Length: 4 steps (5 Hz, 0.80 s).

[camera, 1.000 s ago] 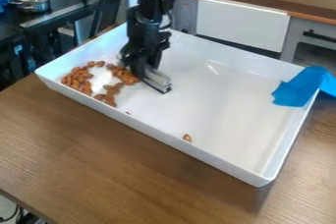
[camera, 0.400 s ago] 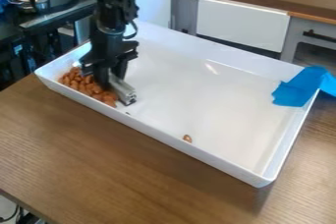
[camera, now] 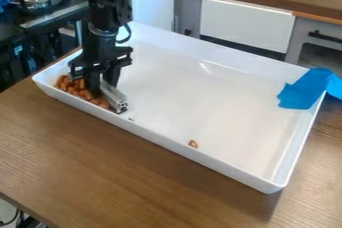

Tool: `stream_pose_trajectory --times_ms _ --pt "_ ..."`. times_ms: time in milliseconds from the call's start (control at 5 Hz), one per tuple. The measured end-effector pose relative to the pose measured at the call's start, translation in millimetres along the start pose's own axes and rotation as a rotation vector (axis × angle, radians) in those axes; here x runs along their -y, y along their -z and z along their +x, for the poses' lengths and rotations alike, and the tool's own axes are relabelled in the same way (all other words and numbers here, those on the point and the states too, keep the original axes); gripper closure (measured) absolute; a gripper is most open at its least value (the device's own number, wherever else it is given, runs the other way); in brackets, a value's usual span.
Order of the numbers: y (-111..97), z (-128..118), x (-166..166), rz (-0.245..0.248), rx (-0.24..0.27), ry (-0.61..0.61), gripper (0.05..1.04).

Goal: Sweep into pile

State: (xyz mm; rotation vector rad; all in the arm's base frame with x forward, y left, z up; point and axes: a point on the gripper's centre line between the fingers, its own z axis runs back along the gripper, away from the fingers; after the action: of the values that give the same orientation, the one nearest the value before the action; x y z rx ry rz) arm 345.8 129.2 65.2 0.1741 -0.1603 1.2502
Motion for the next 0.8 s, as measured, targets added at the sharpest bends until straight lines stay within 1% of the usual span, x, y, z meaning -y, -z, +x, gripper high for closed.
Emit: stream_pose_trajectory --times_ms 200,400,600,800 --pt "-18.0 -29.4 28.3 -0.091 -0.077 0.139 0.705" --pt "-39.5 -65.8 55.4 -0.157 -0.130 0.275 0.705" --pt "-66.4 -97.1 75.6 -0.277 -0.104 0.463 0.705" --pt "-70.0 -135.8 90.6 -0.344 -0.063 0.690 0.705"
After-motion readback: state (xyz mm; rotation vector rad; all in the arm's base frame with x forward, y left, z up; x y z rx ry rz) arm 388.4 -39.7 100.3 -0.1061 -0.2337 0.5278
